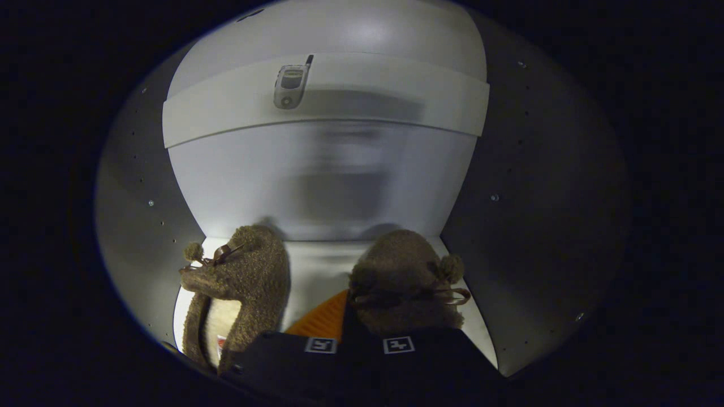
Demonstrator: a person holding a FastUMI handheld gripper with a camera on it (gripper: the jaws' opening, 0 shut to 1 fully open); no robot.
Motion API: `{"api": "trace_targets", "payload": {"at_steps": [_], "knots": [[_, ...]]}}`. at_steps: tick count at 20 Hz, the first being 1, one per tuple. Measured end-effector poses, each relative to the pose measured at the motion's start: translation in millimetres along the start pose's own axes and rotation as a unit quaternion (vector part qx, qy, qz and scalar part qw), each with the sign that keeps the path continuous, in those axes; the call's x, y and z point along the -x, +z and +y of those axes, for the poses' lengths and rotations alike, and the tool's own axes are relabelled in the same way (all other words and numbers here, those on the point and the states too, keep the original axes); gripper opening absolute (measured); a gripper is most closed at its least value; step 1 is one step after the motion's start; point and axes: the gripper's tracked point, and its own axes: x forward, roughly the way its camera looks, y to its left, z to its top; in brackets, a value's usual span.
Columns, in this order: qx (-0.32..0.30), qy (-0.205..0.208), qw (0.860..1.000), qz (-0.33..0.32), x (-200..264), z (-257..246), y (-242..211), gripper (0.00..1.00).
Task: Open the shoe cabinet door, grab the shoes and put them into the shoe cabinet, then close the shoe cabinet door.
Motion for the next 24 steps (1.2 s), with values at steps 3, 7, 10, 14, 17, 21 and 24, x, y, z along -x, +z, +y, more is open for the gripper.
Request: {"api": "trace_targets", "payload": {"at_steps": [3, 7, 10, 14, 17, 21, 24], "knots": [[-0.014, 0.009, 1.000, -0.003, 15.2, 6.2, 1.4, 0.53], [-0.014, 0.002, 1.000, -0.026, 44.2, 4.5, 2.8, 0.94], [-0.014, -0.014, 0.999, -0.049, 71.8, -4.1, 8.3, 0.98], [-0.017, -0.005, 0.995, -0.093, 127.6, -2.3, 23.0, 0.98], [-0.014, 0.014, 0.991, -0.133, 191.3, 7.5, 30.8, 0.98], [-0.011, 0.041, 0.980, -0.195, 286.8, 14.7, 29.5, 0.98], [0.004, 0.059, 0.967, -0.246, 355.6, 9.9, 21.1, 0.98]]}}
